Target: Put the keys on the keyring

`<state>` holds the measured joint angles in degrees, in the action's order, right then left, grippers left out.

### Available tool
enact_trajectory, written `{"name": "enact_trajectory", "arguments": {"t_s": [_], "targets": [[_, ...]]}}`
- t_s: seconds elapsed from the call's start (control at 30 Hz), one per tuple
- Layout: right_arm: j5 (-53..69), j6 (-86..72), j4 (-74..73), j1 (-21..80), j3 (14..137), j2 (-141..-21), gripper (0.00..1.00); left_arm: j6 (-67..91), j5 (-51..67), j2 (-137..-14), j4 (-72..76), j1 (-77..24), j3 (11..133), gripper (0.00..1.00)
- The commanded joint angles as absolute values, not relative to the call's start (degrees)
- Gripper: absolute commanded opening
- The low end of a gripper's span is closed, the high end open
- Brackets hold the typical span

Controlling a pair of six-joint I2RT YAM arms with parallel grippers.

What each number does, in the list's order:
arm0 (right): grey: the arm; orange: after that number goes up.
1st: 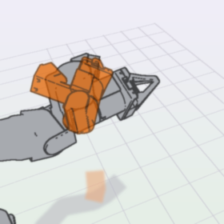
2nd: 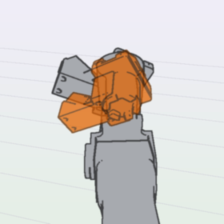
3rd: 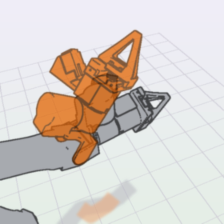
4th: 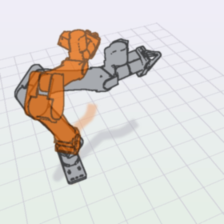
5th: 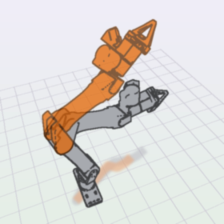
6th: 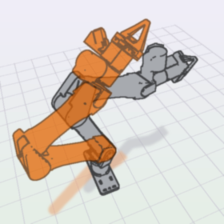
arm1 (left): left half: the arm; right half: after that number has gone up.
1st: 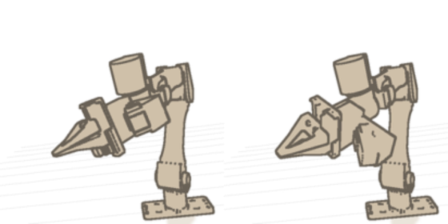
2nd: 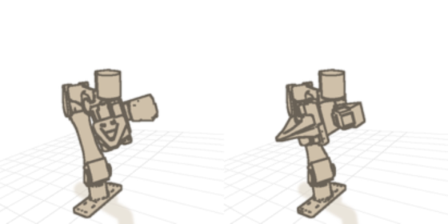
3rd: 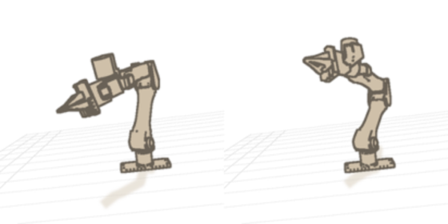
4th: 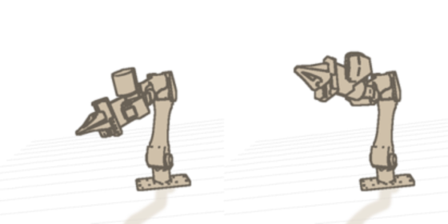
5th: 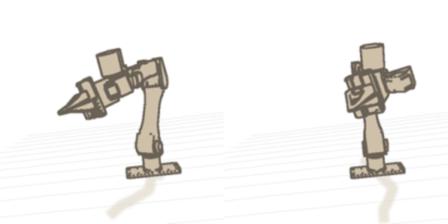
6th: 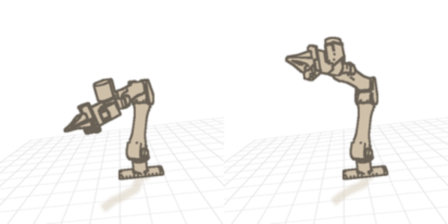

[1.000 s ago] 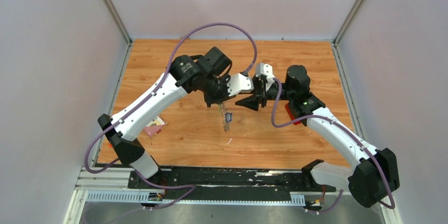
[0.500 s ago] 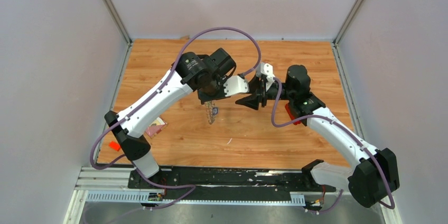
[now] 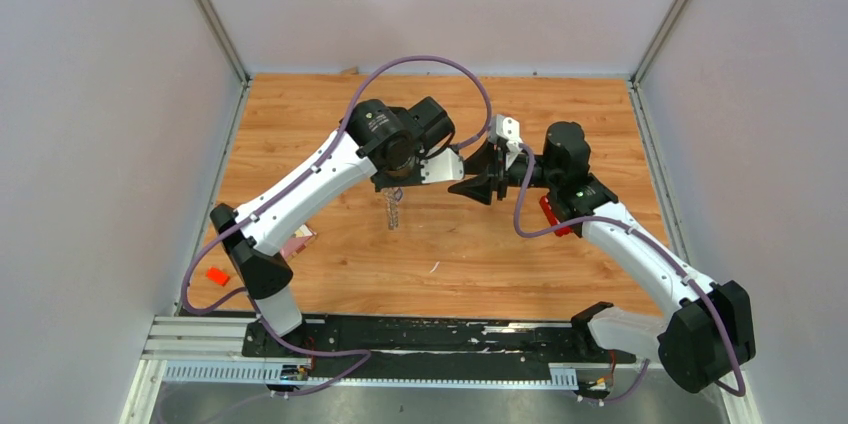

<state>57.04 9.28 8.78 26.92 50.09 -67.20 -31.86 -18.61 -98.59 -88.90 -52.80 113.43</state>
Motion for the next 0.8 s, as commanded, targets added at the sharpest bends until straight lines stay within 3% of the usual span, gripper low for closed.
{"name": "enact_trajectory", "arguments": {"t_s": [0.0, 0.33, 0.77], "targets": [[57.32, 9.67, 10.37, 27.33, 50.71, -66.82, 0.41, -35.19, -16.4, -97.83, -89.98, -53.55, 116.49, 0.0], [61.66, 7.16, 13.11, 26.88, 50.24, -66.46, 0.38, -34.45, 3.66, -89.5, -77.15, -52.19, 110.31, 0.0], [67.09, 0.35, 19.91, 27.13, 49.57, -66.71, 0.37, -29.79, 13.19, -88.23, -70.75, -52.21, 106.97, 0.0]]}}
